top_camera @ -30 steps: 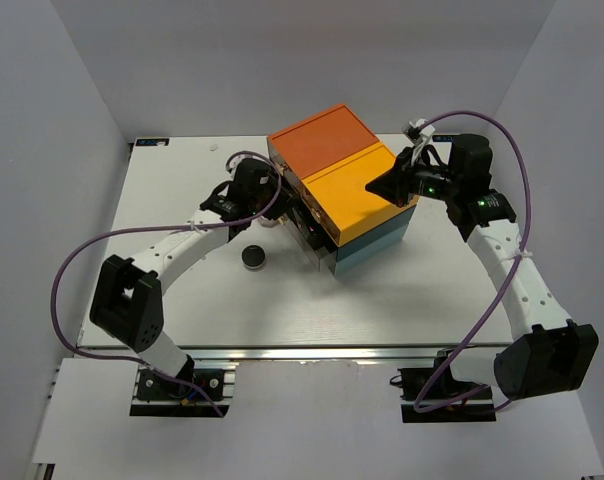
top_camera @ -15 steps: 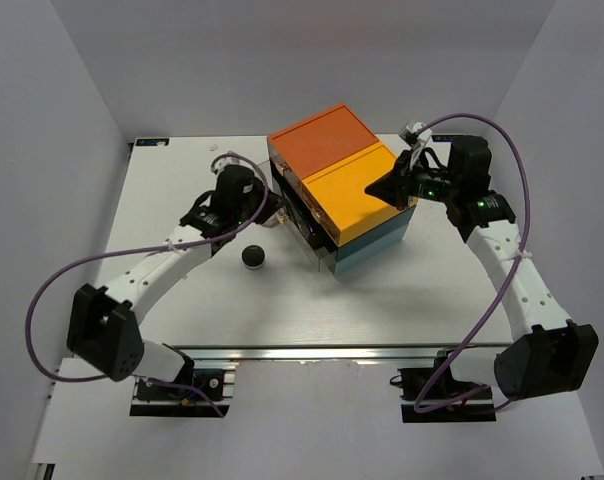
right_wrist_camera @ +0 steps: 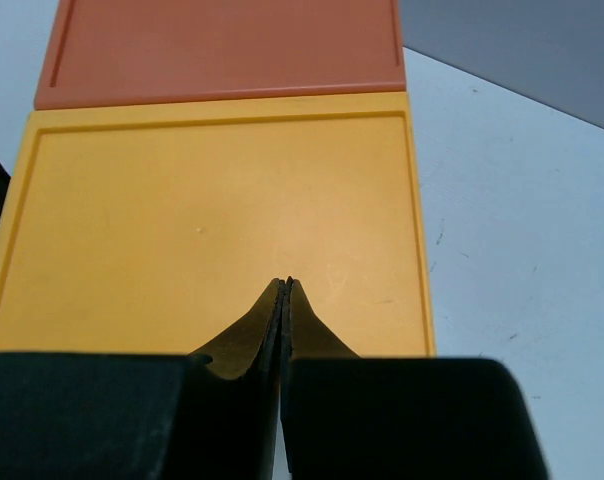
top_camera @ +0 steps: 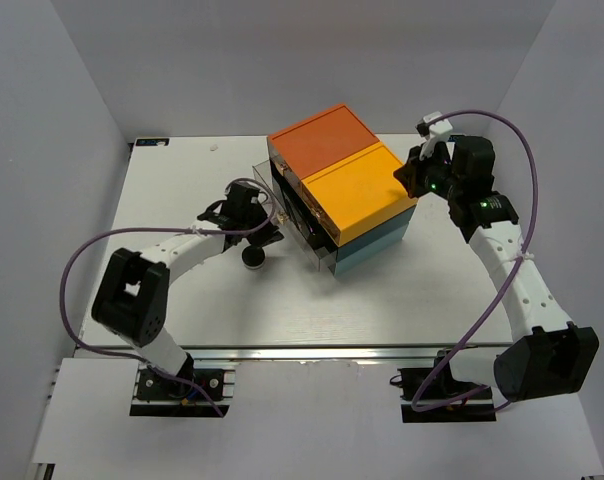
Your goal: Organize the makeup
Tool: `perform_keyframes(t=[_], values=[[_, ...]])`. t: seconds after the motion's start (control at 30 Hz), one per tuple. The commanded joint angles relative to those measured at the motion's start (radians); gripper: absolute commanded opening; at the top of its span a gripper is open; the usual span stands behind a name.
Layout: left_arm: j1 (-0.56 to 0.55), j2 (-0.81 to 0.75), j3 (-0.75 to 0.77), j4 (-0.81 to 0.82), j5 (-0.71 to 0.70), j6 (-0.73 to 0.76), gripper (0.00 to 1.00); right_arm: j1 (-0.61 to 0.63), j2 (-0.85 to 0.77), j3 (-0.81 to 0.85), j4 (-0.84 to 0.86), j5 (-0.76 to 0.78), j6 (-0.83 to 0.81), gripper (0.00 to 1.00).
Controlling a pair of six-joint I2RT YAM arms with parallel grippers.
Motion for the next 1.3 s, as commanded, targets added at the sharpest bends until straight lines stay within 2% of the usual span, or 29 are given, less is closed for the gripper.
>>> perform_keyframes(t=[0.0,0.13,0.47,0.7,0.87,1.03,1.13,1.27], values=[[-0.002,0.043,0.099,0.076,0.107,0.056,0.0,-0.01,-0.024,0.001,0.036,0.049,0.003,0.0],[-0.002,0.106,0.161,0.103,0.144,0.06,0.0,-0.018,-0.022,-0.006,0.032,0.033,0.012,0.0],[-0.003,0.201,0.188,0.186,0.202,0.017,0.0,-0.032,-0.025,-0.029,0.036,0.013,0.029,0.0],[-0.002,0.234,0.227,0.226,0.221,0.014,0.12,-0.032,-0.025,-0.039,0.038,0.006,0.032,0.0],[-0.002,0.241,0.254,0.235,0.235,0.022,0.13,-0.033,-0.027,-0.048,0.038,0.002,0.033,0.0],[-0.002,0.225,0.23,0.255,0.244,0.022,0.16,-0.035,-0.03,-0.057,0.038,-0.001,0.032,0.0],[-0.002,0.211,0.205,0.226,0.242,0.026,0.15,-0.036,-0.032,-0.057,0.036,-0.003,0.03,0.0],[0.004,0.156,0.135,0.182,0.166,0.036,0.13,-0.039,-0.035,-0.063,0.036,-0.006,0.027,0.0]])
